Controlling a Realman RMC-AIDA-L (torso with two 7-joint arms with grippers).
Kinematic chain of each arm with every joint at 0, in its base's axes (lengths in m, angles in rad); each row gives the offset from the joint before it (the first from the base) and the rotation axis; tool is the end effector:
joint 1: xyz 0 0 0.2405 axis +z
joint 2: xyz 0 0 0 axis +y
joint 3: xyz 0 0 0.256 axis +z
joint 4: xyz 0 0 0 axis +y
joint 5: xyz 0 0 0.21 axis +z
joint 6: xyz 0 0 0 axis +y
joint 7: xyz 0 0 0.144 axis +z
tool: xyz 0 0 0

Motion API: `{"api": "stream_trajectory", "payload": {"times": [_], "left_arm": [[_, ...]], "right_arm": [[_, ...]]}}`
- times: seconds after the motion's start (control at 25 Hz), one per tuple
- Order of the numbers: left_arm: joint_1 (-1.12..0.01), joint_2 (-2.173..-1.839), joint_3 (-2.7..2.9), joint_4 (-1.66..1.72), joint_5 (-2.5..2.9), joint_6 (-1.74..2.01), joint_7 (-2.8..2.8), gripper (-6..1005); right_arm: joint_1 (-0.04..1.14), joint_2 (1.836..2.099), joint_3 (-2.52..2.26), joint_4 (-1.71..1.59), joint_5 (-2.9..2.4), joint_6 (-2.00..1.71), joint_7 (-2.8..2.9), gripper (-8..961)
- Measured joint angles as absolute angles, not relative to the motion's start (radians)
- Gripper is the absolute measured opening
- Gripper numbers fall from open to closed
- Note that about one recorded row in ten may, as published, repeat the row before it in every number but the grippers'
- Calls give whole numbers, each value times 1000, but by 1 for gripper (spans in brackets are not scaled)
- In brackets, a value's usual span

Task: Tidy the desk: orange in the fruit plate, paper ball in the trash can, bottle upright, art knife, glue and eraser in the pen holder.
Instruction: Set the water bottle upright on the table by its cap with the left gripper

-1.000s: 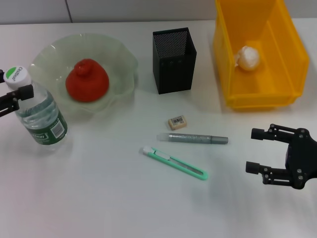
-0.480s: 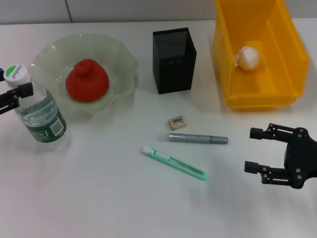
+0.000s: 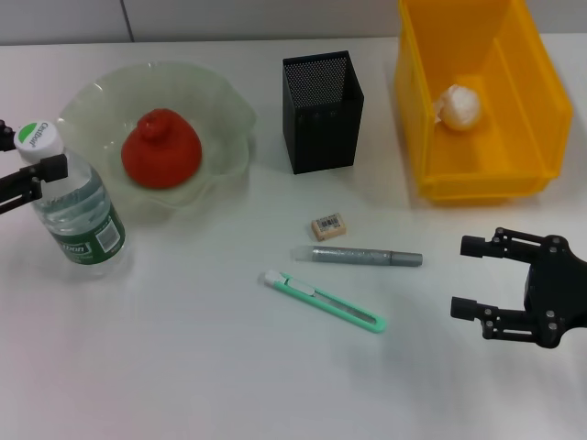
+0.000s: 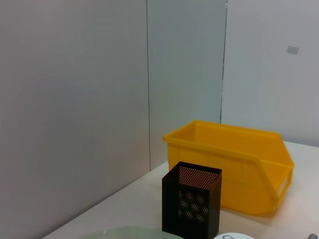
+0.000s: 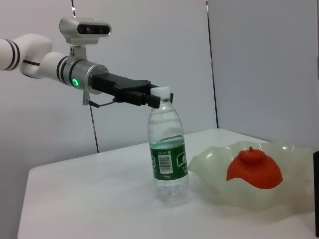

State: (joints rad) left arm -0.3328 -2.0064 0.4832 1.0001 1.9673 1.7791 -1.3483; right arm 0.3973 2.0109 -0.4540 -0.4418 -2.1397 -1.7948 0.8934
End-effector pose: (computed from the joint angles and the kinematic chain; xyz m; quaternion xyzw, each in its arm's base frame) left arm -0.3050 0.2873 0.1155 -0.9284 -0.1533 -0.2191 0.2581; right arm 0.3147 0.2510 0.0085 -0.9411 0.1182 0.2884 0.1310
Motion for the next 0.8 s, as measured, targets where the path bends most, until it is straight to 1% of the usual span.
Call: {"api": "stream_trajectory", "payload": {"times": [0.4,0.8], "left_arm": [[-343,-1994,485,959,1983,1764,-1337,501],[-348,-1993,485,952,2001,1743,-1335,507]], "right_arm": [[397,2013,-453,-442,-2136,-1795,901,764],[399,2013,-454,-442,-2135,-1795,903,764]]}}
